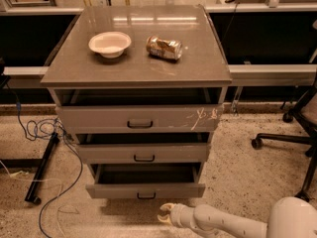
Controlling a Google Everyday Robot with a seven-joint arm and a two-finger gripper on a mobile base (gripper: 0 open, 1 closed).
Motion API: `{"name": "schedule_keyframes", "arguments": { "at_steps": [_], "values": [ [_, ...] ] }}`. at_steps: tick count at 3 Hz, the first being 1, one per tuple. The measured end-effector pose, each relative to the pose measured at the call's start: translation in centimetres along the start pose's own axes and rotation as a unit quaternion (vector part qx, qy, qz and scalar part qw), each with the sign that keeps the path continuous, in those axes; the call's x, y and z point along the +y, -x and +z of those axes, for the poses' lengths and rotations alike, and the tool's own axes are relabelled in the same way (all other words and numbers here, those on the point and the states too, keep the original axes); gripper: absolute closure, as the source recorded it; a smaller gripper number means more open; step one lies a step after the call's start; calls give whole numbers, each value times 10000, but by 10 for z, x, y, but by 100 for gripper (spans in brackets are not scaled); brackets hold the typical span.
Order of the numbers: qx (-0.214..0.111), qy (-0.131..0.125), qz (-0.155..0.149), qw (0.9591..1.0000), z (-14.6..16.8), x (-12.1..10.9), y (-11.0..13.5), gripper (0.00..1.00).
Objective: Close bottom drawer
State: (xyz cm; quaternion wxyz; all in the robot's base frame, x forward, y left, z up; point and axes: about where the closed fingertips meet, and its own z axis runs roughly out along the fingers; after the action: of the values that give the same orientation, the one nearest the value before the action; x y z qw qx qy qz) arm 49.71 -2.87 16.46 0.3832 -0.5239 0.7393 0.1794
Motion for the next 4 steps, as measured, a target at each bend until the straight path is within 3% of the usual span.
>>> {"name": "schedule_keyframes", "arguments": {
  "at_steps": [1,2,3,4],
  "values": [
    [145,-148,-139,9997,22,-33,2,84],
    [357,-339,-330,9982,49,-79,8,97],
    [356,-339,-330,9982,49,-79,8,73],
    [355,-326,-349,9982,51,-79,9,42]
  ]
}}
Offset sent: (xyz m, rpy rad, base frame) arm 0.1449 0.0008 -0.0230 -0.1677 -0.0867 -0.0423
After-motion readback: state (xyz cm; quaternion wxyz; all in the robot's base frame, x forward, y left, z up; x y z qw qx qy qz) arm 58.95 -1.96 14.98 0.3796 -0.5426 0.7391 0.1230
